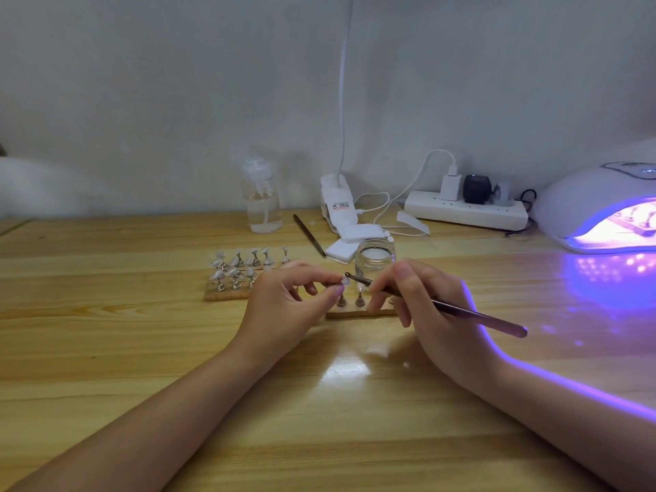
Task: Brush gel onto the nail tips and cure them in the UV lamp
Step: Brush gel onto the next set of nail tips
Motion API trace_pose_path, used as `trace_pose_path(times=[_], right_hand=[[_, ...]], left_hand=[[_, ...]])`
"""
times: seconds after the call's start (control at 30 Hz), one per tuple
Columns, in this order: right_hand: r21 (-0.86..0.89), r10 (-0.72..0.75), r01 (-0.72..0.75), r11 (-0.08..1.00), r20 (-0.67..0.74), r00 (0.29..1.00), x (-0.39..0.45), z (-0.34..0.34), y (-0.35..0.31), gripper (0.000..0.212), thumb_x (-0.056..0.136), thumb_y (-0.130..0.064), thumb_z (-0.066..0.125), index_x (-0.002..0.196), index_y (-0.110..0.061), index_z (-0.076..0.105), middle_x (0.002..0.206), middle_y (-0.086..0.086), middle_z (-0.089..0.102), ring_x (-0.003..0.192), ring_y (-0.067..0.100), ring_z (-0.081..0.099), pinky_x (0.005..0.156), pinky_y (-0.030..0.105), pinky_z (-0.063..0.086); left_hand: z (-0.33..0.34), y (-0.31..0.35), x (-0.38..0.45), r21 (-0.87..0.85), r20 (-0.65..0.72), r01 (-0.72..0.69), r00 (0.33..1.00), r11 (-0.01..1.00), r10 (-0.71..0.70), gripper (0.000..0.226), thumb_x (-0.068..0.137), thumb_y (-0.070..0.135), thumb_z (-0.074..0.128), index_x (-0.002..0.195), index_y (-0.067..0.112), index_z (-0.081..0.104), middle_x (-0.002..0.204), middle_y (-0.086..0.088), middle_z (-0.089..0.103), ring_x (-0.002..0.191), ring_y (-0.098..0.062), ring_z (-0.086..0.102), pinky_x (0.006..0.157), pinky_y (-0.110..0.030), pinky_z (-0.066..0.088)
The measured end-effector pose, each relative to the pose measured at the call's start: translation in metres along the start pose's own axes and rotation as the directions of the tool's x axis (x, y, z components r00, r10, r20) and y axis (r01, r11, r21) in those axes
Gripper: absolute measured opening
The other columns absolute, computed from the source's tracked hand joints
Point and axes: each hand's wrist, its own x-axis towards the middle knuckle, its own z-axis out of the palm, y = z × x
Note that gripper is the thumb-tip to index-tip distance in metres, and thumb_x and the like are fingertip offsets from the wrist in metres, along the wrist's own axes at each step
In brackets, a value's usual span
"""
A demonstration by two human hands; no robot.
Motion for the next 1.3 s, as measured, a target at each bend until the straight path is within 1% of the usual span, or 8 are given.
trace_pose_path(times=[0.27,0.4,0.57,0.7,0.87,0.97,1.1,1.3], right_hand=[[0.154,-0.036,0.038,0.987,-0.011,0.999,-0.0015,-0.0002,-0.0017,0.040,0.087,-0.034,0.036,0.064,-0.013,0.062,0.055,0.004,0.061,0.052,0.000,0.054,0.056,0.006,0.037],[0.044,-0.073,0.074,0.996,-0.035,0.997,0.0011,-0.0018,-0.0020,0.037,0.090,-0.030,0.034,0.072,-0.014,0.061,0.060,0.002,0.063,0.054,-0.001,0.055,0.056,0.006,0.037],[-0.040,-0.022,0.022,0.999,0.018,1.000,0.0031,-0.0006,-0.0025,0.029,0.093,-0.020,0.038,0.075,-0.016,0.061,0.065,0.001,0.064,0.057,-0.002,0.055,0.059,0.007,0.037],[0.008,-0.068,0.067,0.998,0.030,0.997,0.0010,-0.0012,-0.0040,0.032,0.092,-0.027,0.038,0.073,-0.016,0.061,0.063,0.000,0.063,0.057,-0.005,0.056,0.062,0.005,0.038],[0.114,-0.074,0.073,0.991,0.008,0.997,-0.0006,-0.0008,-0.0030,0.035,0.093,-0.023,0.039,0.067,-0.013,0.061,0.056,0.003,0.061,0.051,-0.002,0.055,0.057,0.004,0.038],[0.041,-0.102,0.103,0.994,-0.032,0.994,0.0008,-0.0019,-0.0030,0.036,0.090,-0.026,0.034,0.070,-0.014,0.061,0.059,0.003,0.062,0.055,-0.005,0.055,0.058,0.004,0.038],[-0.048,-0.064,0.064,0.997,0.011,0.998,0.0025,-0.0009,-0.0020,0.032,0.093,-0.028,0.037,0.074,-0.016,0.060,0.065,-0.001,0.063,0.059,-0.003,0.055,0.060,0.007,0.038],[0.030,-0.072,0.071,0.997,0.034,0.997,0.0002,-0.0012,-0.0045,0.034,0.089,-0.030,0.035,0.071,-0.018,0.060,0.062,0.001,0.064,0.057,-0.004,0.056,0.064,0.005,0.038]], left_hand=[[0.0002,0.0010,0.0009,-0.011,0.007,-0.015,1.000,1.000,0.015,0.025,0.074,0.007,0.073,0.075,0.031,0.071,0.071,0.020,0.067,0.063,0.000,0.050,0.051,-0.011,0.037],[-0.0013,0.0012,0.0008,0.022,0.022,-0.042,0.999,0.999,0.041,0.030,0.074,0.008,0.073,0.075,0.037,0.068,0.071,0.023,0.066,0.065,0.000,0.051,0.052,-0.016,0.039],[-0.0013,0.0006,0.0009,0.033,0.012,-0.051,0.999,0.998,0.051,0.033,0.073,0.008,0.073,0.073,0.041,0.067,0.074,0.023,0.066,0.066,0.000,0.052,0.053,-0.016,0.039],[-0.0014,0.0002,0.0013,0.033,0.013,-0.054,0.998,0.998,0.054,0.033,0.073,0.009,0.073,0.074,0.041,0.067,0.073,0.024,0.065,0.066,0.000,0.052,0.053,-0.014,0.038],[-0.0013,-0.0005,0.0017,0.030,0.013,-0.042,0.999,0.999,0.041,0.030,0.073,0.009,0.073,0.075,0.038,0.068,0.072,0.025,0.064,0.066,0.000,0.051,0.053,-0.013,0.038],[-0.0016,0.0005,0.0011,0.031,0.022,-0.046,0.999,0.998,0.045,0.030,0.074,0.008,0.073,0.074,0.038,0.068,0.072,0.025,0.065,0.066,0.000,0.051,0.053,-0.013,0.039],[-0.0018,0.0002,0.0007,0.039,0.022,-0.052,0.998,0.998,0.051,0.031,0.074,0.008,0.073,0.075,0.038,0.068,0.072,0.025,0.065,0.066,-0.001,0.051,0.053,-0.014,0.039],[-0.0012,-0.0010,0.0015,0.043,0.015,-0.046,0.999,0.998,0.046,0.030,0.074,0.007,0.072,0.076,0.037,0.068,0.070,0.024,0.065,0.065,-0.001,0.051,0.054,-0.014,0.038]])
